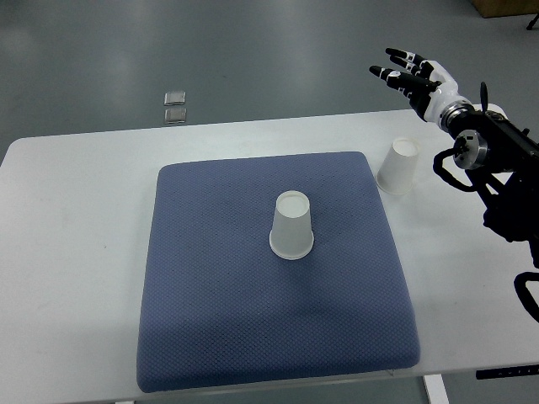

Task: Stack paper cups

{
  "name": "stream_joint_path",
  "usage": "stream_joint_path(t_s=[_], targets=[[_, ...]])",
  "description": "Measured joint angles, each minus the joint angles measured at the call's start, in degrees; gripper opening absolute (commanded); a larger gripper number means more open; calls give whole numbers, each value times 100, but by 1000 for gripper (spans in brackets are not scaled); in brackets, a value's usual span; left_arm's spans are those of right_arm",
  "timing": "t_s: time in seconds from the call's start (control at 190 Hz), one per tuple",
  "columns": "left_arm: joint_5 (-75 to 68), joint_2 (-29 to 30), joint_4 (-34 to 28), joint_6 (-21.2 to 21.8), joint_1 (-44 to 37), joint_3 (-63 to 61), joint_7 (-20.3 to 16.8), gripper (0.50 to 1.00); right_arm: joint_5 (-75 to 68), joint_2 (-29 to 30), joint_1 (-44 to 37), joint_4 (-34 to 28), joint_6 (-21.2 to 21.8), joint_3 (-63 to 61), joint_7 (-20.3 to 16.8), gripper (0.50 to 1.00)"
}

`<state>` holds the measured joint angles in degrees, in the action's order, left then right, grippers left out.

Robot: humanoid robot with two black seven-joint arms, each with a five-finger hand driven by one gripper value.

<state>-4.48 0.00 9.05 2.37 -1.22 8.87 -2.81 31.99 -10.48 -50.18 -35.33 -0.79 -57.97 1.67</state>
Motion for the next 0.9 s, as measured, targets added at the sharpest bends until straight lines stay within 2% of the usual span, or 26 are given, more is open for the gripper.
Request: stream_joint_path(t_s=[0.901], targets=[[0, 0, 0, 0, -1, 0, 0, 1000, 45, 46, -62, 0, 1, 23, 6, 913]])
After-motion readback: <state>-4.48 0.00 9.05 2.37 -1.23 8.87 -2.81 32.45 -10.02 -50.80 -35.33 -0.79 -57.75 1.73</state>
